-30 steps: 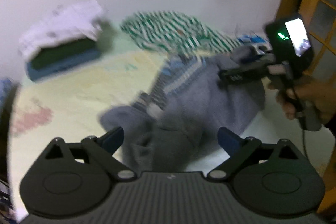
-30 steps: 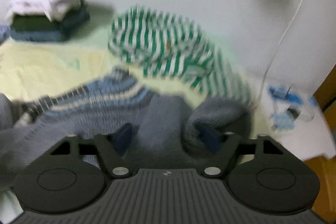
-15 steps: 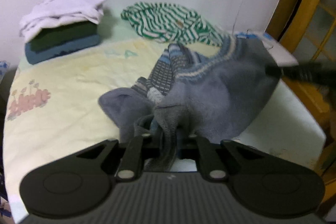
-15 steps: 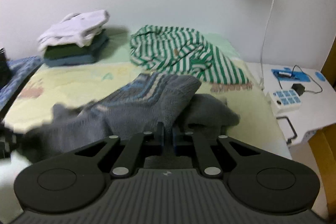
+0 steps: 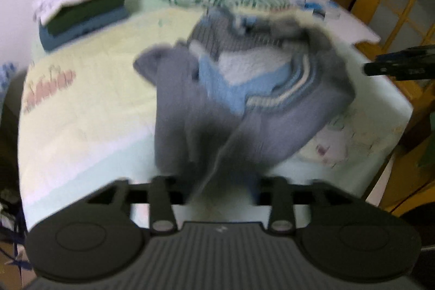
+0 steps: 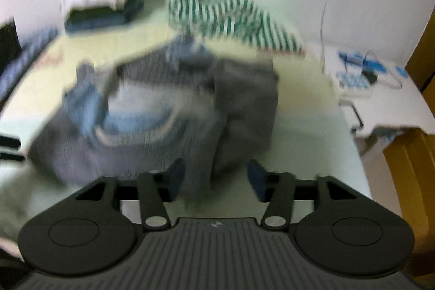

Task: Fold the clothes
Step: 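Lift and shake the grey sweater with both tools to spread it open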

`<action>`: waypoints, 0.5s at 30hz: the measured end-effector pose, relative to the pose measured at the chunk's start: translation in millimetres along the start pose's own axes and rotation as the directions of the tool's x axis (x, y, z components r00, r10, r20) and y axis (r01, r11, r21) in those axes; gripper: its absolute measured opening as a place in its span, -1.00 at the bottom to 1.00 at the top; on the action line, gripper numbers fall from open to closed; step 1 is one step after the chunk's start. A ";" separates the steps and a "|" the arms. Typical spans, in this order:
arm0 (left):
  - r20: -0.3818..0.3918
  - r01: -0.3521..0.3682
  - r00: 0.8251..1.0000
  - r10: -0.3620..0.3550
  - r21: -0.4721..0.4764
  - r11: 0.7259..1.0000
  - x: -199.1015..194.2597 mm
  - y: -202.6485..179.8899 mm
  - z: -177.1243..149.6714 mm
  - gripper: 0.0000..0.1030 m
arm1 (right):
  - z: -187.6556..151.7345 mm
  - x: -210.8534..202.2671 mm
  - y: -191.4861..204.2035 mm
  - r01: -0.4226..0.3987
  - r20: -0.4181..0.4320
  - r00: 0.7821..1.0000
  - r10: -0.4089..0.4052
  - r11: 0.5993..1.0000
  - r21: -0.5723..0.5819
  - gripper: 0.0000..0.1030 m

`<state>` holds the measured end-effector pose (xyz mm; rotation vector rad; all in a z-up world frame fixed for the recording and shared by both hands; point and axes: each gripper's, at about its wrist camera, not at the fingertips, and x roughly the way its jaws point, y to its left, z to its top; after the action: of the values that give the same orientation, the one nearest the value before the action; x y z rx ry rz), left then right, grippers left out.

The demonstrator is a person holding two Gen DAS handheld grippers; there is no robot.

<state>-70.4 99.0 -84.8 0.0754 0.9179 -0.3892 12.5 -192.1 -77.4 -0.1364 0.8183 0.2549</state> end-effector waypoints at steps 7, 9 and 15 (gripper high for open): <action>0.049 0.020 0.999 -0.019 -0.034 0.999 23.8 -28.2 23.0 0.72 | 9.3 57.5 36.5 -0.057 0.028 0.998 0.062 0.986 -0.156 0.25; 0.002 0.006 1.000 -0.006 -0.051 0.999 47.6 -34.7 24.2 0.66 | 9.8 78.9 39.3 -0.046 0.028 0.998 0.052 0.983 -0.178 0.25; -0.135 -0.070 0.989 0.058 -0.086 0.994 83.1 -48.2 15.9 -0.49 | 10.4 96.8 23.4 -0.109 -0.046 0.994 0.103 0.979 -0.170 -0.60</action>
<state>-30.5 26.1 -135.6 0.0475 1.0600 -0.2851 76.7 -150.7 -142.1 -0.2613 0.8407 0.4254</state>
